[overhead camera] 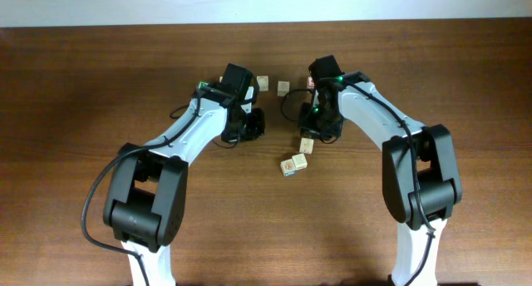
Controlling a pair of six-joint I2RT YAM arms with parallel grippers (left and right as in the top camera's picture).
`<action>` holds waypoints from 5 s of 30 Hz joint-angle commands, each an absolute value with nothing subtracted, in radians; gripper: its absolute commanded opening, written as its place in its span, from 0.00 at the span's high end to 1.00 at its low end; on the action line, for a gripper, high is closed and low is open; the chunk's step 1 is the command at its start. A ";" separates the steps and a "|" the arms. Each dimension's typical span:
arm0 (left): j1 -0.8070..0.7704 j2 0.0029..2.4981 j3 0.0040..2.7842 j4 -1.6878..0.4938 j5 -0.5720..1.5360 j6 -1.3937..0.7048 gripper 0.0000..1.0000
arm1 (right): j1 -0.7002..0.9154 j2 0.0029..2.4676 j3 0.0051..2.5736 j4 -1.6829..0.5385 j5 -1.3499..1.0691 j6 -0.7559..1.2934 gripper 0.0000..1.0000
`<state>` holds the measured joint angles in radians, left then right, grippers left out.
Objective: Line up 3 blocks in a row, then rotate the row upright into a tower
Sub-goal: 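Open both grippers and lift them away from the row, then lower both grippers to the two ends of the block row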
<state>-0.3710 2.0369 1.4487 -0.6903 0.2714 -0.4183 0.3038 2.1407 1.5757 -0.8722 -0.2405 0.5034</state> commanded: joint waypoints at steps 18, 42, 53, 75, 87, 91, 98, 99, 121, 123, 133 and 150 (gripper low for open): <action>-0.370 2.046 1.464 -0.688 0.261 -0.402 1.00 | 0.314 2.150 1.582 -1.052 -0.286 0.359 0.69; -0.370 2.046 1.464 -0.689 0.261 -0.402 1.00 | 0.221 2.138 1.519 -1.084 -0.279 0.263 0.94; -0.379 2.046 1.464 -0.696 0.264 -0.402 1.00 | 0.308 2.138 1.513 -1.059 -0.363 0.295 0.96; -0.274 2.046 1.464 -0.647 0.189 -0.485 1.00 | 0.473 2.139 1.607 -0.964 -0.224 0.319 0.84; -0.274 2.046 1.464 -0.651 0.189 -0.485 1.00 | 0.471 2.138 1.608 -0.998 -0.223 0.315 0.83; -0.275 2.034 1.486 -0.681 0.184 -0.394 1.00 | 0.404 2.134 1.687 -1.068 -0.224 0.314 0.84; -0.325 1.837 1.596 -0.936 0.108 -0.376 1.00 | 0.264 1.953 1.742 -1.242 -0.295 0.129 0.85; -0.340 1.834 1.596 -0.956 0.109 -0.377 1.00 | 0.255 1.946 1.735 -1.255 -0.295 0.106 0.85; -0.495 1.837 1.211 -0.717 0.115 -0.772 1.00 | 0.319 1.995 1.312 -0.865 -0.323 0.082 0.92; -0.509 1.837 1.211 -0.716 0.115 -0.774 1.00 | 0.320 1.995 1.312 -0.881 -0.365 0.086 0.92; -0.489 1.837 1.242 -0.716 0.146 -0.602 1.00 | 0.319 1.995 1.315 -0.885 -0.460 0.105 0.92; -0.517 1.895 1.239 -0.796 0.240 -0.577 1.00 | 0.320 1.995 1.336 -0.889 -0.459 0.120 0.91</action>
